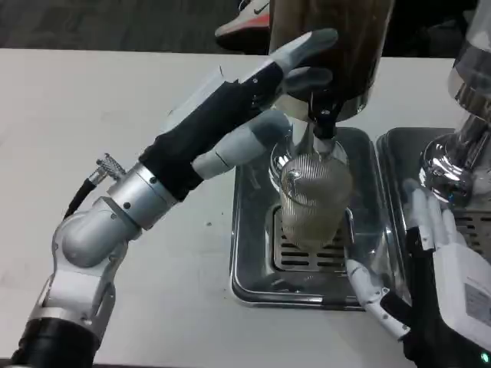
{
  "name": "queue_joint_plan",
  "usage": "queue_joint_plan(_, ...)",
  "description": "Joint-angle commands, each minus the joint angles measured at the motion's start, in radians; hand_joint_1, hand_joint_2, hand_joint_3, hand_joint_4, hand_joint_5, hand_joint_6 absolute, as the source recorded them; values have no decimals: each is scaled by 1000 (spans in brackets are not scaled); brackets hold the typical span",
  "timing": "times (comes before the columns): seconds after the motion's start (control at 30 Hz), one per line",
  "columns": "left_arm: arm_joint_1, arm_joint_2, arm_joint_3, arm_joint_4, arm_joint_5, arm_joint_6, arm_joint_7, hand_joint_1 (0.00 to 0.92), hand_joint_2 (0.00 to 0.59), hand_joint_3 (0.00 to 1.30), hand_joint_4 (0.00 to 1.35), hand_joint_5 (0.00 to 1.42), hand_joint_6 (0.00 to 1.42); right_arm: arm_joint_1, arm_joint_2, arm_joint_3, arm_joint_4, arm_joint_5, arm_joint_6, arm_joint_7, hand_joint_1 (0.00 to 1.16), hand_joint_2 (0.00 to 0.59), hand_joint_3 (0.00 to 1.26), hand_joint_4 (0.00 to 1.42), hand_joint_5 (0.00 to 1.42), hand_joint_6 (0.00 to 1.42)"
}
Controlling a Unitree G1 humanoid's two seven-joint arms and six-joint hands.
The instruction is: Grasp the cup under the faucet to collect the drink, then remove the cup.
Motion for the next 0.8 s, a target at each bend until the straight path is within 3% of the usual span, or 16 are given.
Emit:
queue_joint_plan(0.03,-60,-24,-5,33,29,-25,-33,0,79,87,0,158,106,14,10,-1,-6,-6,2,-17,291,357,0,0,0,49)
queue_joint_plan(0.37,-98,-59,-21,75,82,-59,-47,0,86,140,3,189,134,21,22,-1,-8,-9,6,-18,286,357,0,0,0,60)
queue_joint_plan(0.8,-34,-26,-41,-12,134,-100,-33,0,92,163,25,215,160,16,18,-8,-8,1,4,-4,284,357,0,0,0,63)
